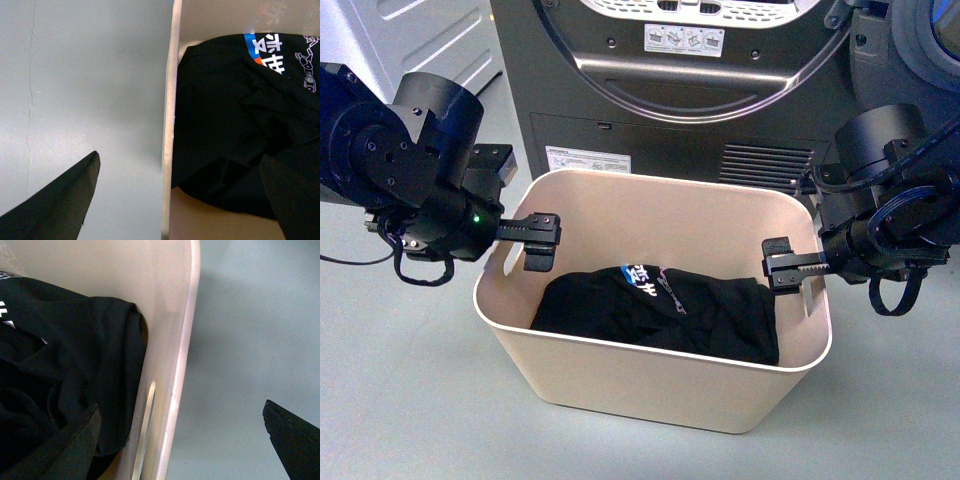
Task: Move hamper under clothes hanger
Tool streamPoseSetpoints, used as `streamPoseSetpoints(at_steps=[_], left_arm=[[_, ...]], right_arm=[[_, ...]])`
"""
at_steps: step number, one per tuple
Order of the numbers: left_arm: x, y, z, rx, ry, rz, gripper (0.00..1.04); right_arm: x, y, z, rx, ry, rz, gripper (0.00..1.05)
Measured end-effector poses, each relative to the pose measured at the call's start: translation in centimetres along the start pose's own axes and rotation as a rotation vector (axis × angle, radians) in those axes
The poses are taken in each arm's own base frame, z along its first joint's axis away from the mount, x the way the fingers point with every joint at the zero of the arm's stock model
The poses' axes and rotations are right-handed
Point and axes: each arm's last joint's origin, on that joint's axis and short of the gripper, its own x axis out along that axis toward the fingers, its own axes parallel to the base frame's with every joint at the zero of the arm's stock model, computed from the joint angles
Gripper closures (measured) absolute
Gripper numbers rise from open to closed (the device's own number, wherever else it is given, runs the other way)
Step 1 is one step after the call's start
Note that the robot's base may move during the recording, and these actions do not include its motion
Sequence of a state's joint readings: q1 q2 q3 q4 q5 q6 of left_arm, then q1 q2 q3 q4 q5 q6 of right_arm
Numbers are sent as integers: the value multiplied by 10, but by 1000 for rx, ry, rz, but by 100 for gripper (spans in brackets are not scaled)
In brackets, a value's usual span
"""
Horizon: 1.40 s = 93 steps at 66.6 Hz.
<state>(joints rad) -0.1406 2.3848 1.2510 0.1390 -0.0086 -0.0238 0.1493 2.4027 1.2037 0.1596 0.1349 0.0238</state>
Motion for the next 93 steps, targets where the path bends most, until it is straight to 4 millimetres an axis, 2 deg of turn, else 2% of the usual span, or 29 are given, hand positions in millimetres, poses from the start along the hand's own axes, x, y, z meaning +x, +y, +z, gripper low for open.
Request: streamPoseSetpoints(at_steps=[6,40,46,48,61,70,81,93], left_arm=[[2,0,-1,5,-1,9,25],[2,-1,1,8,-21,19,101],[1,-1,2,8,-24,19,101],[0,-1,3,7,-25,20,101],[-11,-1,6,6,-27,21,101],[-39,-2,24,10,-80,30,101],[-60,-4,36,15,-119,45,101],[-68,-5,40,18,-124,59,101]], right_arm=[[3,0,-2,8,11,-1,12],[3,8,-3,15,29,3,88],[1,9,-2,34,25,13,101],[0,9,-1,43,23,14,103],[-14,5,3,70,3,21,102],[-35,-1,12,85,-31,35,102],[-57,-4,19,94,-72,55,102],[-70,-4,17,91,-80,68,102]])
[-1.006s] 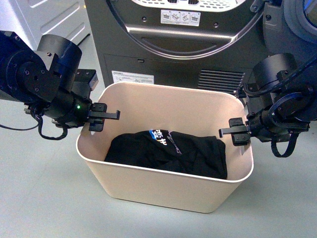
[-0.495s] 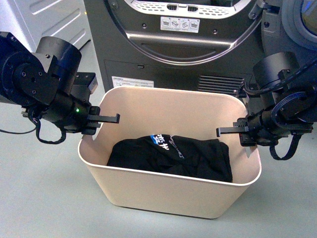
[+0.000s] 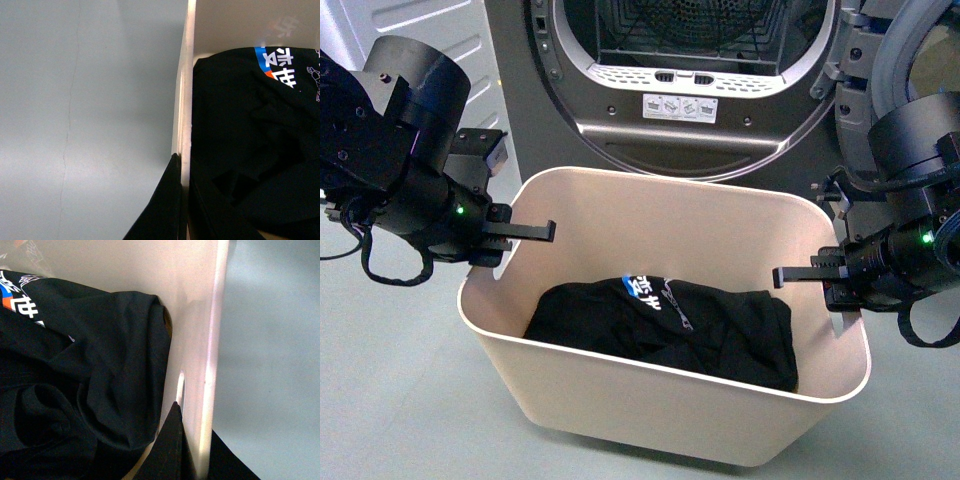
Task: Move hamper under clothes hanger
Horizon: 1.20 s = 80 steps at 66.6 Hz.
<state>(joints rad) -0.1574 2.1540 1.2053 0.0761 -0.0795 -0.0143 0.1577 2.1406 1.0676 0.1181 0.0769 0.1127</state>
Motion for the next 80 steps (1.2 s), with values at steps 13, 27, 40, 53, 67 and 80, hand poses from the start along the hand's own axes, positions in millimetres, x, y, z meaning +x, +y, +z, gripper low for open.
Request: streamPoseSetpoints(at_steps=[13,27,40,53,67,80], left_arm=[[0,0,-2,1,9,0,101],[0,0,-2,1,9,0,101],[1,8,-3,-13,13,30,101],[0,4,-3,-5,12,9,101],[-1,-6,-3,11,9,-12,101],[0,-1,-3,4,10,4,101]], right_arm=[[0,0,-2,-1,7,2,102],[0,0,-2,-1,7,2,102],[-1,9,-3,-19,9,35,102],[0,5,-3,-7,7,13,102],[0,-4,-2,5,7,-12,102],[0,0,-3,-4,9,4,102]])
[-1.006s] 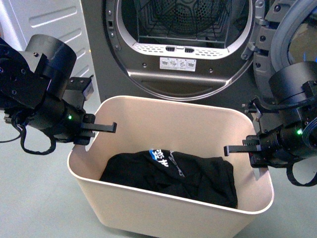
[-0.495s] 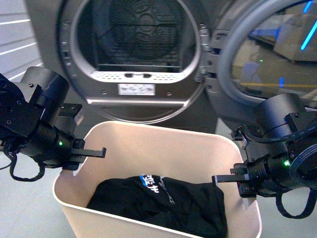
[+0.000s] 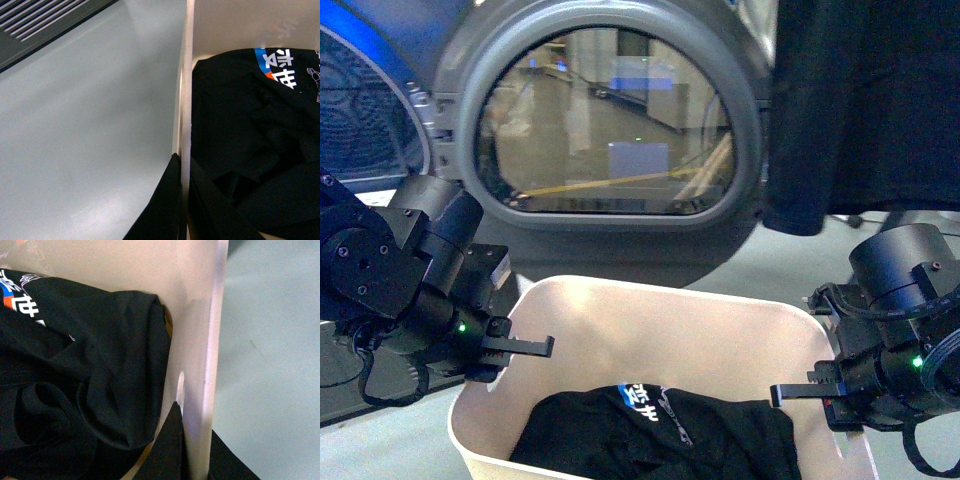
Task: Move hamper under clothes hanger
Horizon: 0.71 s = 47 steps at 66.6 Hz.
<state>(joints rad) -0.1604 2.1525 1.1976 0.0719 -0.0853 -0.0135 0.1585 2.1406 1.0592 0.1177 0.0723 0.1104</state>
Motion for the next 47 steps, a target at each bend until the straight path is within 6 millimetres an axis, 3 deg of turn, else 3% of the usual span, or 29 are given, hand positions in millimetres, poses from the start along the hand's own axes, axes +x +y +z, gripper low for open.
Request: streamPoseSetpoints(at_steps=[47], left_arm=[[0,1,0,-2,-1,-1,101]], right_arm=[[-1,1,0,-2,-3,-1,102]])
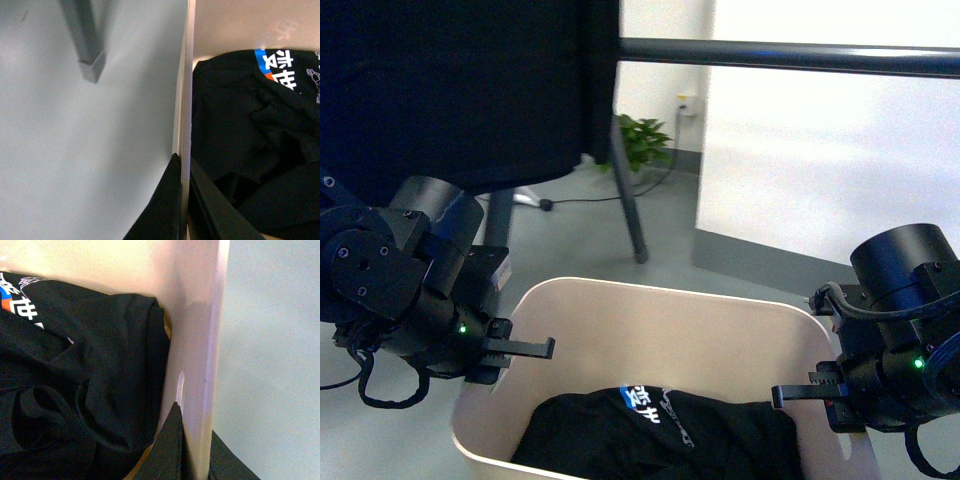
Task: Move hamper under clothes hanger
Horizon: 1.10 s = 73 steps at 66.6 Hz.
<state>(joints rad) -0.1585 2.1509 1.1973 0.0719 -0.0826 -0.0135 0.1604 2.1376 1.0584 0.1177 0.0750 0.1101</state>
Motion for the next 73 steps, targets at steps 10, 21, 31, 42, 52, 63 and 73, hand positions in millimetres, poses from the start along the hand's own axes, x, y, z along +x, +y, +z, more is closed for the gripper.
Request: streamPoseSetpoints(at_steps=[10,21,31,42,52,63,73], left_arm=[[0,0,0,0,0,2,101],[0,0,0,0,0,0,101],[0,0,0,0,0,0,101],[0,-4,0,6,0,-11,101],[-1,-12,0,21,-1,-33,101],[0,-4,0,6,0,-4,101],[0,2,0,-3,1,11,101]], right_arm=[[0,0,0,0,0,4,102],[0,0,0,-1,0,1,102],[0,0,0,-1,0,1,102],[0,-3,0,6,1,-10,102],[1,-10,1,19,-1,-36,102],[0,-3,0,4,1,-4,102],[0,3,-1,-8,2,9,102]])
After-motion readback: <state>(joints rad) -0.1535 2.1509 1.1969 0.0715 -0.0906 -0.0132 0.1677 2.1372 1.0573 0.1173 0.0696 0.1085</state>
